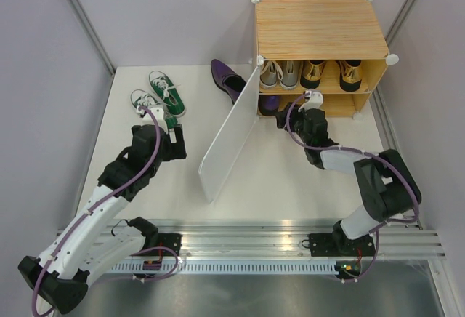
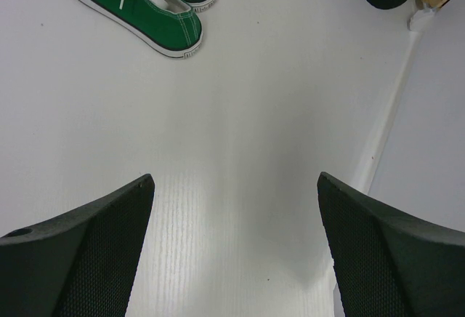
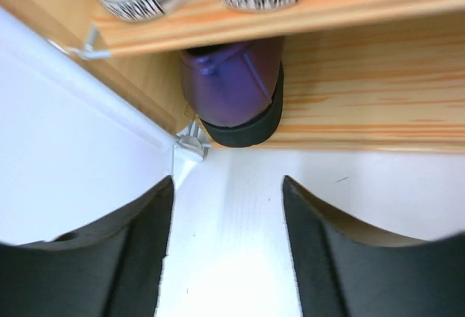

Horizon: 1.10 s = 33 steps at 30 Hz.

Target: Place and organize the shoes in the shoe cabinet

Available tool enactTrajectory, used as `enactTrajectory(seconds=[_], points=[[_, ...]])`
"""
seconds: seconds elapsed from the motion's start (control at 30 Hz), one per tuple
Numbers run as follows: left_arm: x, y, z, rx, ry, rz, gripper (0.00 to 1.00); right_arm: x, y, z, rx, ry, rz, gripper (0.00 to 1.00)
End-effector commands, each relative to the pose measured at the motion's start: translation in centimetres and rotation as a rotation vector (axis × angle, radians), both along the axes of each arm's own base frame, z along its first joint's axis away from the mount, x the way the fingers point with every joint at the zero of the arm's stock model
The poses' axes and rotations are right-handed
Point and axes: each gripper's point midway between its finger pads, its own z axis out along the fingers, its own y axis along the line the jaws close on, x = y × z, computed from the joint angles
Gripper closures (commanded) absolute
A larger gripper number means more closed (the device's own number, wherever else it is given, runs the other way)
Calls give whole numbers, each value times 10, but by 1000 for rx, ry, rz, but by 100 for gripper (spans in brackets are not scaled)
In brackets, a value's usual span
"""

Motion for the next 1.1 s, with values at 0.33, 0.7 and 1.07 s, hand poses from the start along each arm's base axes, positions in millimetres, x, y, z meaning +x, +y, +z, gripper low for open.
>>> enactTrajectory(seconds=[0.33, 0.7, 1.07], points=[[4, -2, 13, -33, -51, -1, 5, -64, -124, 33, -119, -72, -297, 17], [3, 16, 20, -9, -95, 88, 5, -87, -199, 15, -225, -156, -594, 9], [4, 23, 19, 6, -99, 124, 5, -85, -190, 4, -208, -151, -538, 6]])
